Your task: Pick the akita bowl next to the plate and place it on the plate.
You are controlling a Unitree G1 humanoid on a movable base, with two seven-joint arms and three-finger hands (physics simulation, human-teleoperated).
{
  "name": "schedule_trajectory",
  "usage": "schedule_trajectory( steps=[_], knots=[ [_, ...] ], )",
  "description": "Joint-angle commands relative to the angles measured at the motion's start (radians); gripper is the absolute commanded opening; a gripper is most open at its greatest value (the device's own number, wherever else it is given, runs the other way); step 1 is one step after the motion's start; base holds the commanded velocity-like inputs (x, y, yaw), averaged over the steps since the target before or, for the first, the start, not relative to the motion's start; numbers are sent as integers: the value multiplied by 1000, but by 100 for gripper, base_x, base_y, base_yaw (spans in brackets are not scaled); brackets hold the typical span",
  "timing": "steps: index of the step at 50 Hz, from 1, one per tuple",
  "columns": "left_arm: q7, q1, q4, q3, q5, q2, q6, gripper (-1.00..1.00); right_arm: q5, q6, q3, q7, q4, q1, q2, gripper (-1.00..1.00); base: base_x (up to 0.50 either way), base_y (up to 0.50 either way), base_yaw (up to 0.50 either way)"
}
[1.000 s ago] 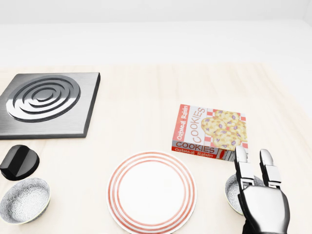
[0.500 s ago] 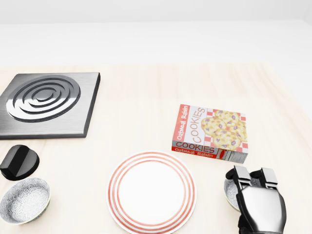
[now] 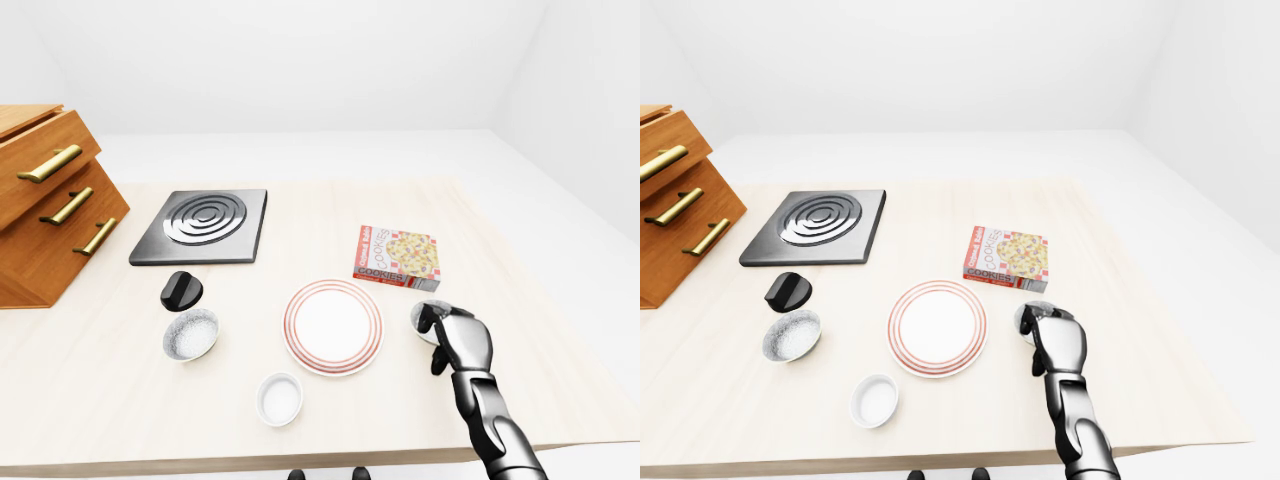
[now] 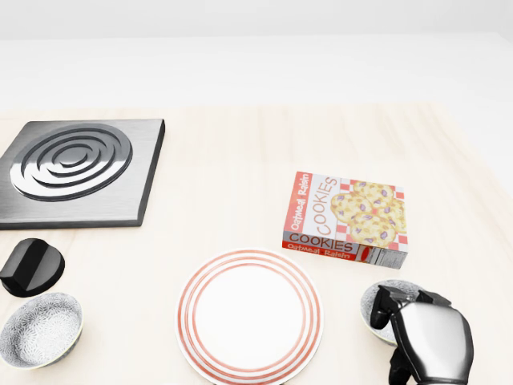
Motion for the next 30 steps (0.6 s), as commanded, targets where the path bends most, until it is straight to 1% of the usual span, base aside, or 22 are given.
schedule_trajectory(
  steps=[1, 4, 15, 16, 24, 29, 30],
  knots=[
    [-3, -3, 2, 3, 6, -1, 0, 100, -21, 0, 23, 25, -22, 82, 13, -93, 0, 0, 0],
    [-5, -6, 6, 0, 5, -1, 0, 100, -27, 0, 20, 23, -37, 84, 14, -100, 0, 0, 0],
    [-8, -13, 11, -10, 3, -3, 0, 100, -51, 0, 8, 30, -109, 106, 17, -100, 0, 0, 0],
    [-3, -10, 3, -10, 2, -4, 0, 100, -51, 0, 2, 43, -143, 114, 18, -100, 0, 0, 0],
    [8, -1, -23, 3, 10, -9, 0, 100, -73, 0, -19, 68, -211, 129, 20, -100, 0, 0, 0],
    [5, -7, -19, 2, 16, -11, 0, 100, -83, 0, -26, 54, -211, 129, 23, -100, 0, 0, 0],
    [6, -7, -20, 3, 16, -10, 0, 100, -79, 0, -29, 78, -253, 139, 28, -100, 0, 0, 0]
  ],
)
